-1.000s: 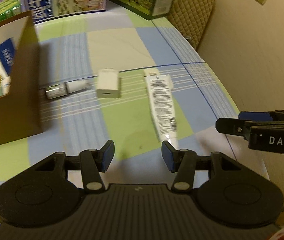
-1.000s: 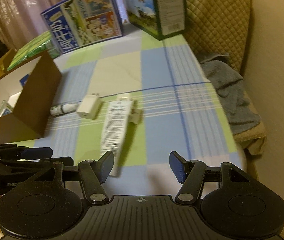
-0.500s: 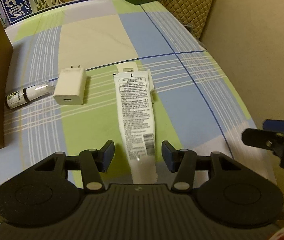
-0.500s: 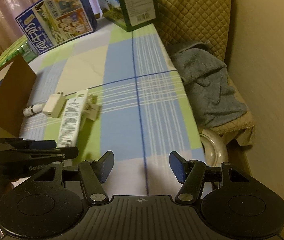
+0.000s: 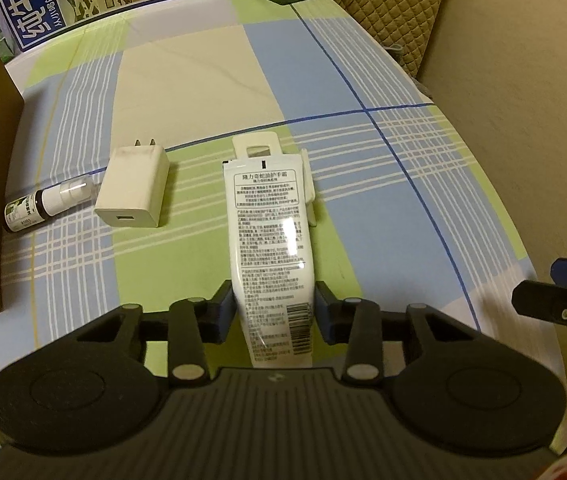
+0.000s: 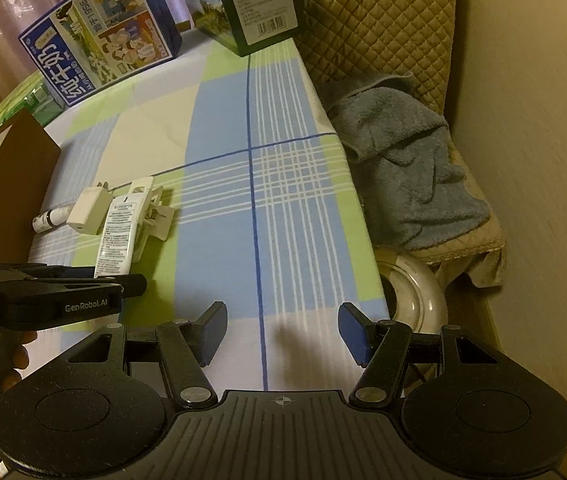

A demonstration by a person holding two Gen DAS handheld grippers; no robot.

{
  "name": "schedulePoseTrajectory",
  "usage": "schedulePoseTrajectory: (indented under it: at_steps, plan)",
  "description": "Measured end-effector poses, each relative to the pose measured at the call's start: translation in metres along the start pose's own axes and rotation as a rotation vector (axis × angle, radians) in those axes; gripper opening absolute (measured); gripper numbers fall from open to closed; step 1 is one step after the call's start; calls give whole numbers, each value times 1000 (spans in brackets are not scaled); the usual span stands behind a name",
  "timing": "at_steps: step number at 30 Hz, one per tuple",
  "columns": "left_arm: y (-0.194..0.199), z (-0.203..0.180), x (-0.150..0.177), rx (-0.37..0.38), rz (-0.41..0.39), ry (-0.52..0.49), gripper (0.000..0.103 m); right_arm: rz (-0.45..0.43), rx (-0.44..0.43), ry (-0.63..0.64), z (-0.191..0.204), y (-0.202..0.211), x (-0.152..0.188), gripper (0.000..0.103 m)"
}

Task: Organize rigid objects
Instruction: 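Close the left tool on the white hand-cream tube, then carry the tube toward the brown box while the right tool grasps the small bottle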

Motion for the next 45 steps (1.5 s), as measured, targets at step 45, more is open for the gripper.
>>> schedulePoseTrajectory:
  at_steps: [45]
  plan:
    - [153,317,69,-384,-215,674,34,-178,-364,650,203,-64,-105,59]
Point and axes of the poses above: each gripper's, at about its wrist camera, not at the fingertips, and y roughly against the way its jaws point, z to its left, x to its underside, the point moved 10 cm from there along -y, roughly the way its jaws point, and after that the axes turned 14 degrees about y, right-handed, at the moved point
